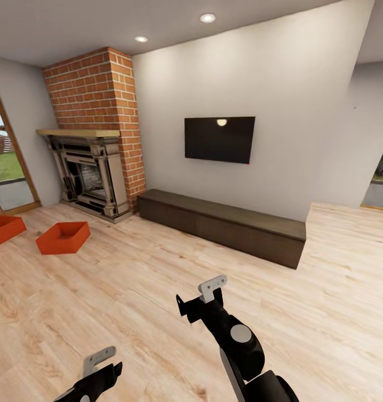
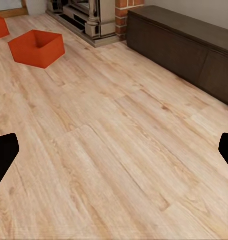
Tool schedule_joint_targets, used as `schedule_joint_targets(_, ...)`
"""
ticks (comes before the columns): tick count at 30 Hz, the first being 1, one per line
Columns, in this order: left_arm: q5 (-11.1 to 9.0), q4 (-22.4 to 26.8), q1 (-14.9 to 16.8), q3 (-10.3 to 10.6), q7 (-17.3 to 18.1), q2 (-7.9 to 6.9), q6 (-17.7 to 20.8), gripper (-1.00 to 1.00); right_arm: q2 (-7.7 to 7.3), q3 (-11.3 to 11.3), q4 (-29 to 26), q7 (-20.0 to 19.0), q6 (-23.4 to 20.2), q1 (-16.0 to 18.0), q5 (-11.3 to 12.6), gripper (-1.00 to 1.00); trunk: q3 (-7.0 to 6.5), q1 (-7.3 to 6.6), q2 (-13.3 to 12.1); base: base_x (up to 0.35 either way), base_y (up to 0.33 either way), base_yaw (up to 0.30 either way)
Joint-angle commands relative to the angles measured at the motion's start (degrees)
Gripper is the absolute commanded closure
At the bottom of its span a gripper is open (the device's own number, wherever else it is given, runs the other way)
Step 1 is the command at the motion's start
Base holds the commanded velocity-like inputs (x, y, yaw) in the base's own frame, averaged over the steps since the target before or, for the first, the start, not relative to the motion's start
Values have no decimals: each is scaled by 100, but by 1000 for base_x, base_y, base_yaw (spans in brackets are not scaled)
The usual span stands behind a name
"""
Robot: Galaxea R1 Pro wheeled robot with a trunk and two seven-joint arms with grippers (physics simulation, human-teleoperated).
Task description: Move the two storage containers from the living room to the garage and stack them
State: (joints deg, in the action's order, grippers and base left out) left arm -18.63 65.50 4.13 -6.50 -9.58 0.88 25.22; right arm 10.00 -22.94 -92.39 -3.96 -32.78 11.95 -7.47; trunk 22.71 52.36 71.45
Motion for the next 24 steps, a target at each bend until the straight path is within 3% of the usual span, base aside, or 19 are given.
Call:
schedule_joint_targets(1, 0, 3, 0, 0, 0, 0, 0, -100, 0, 0, 1, 0, 0, 0, 0, -100, 0, 0, 0, 336, 76, 0)
schedule_joint_targets(24, 0, -2, 0, 0, 0, 0, -2, -100, 0, 0, -3, 0, 0, 0, 0, -100, 0, 0, 0, 337, 113, 0)
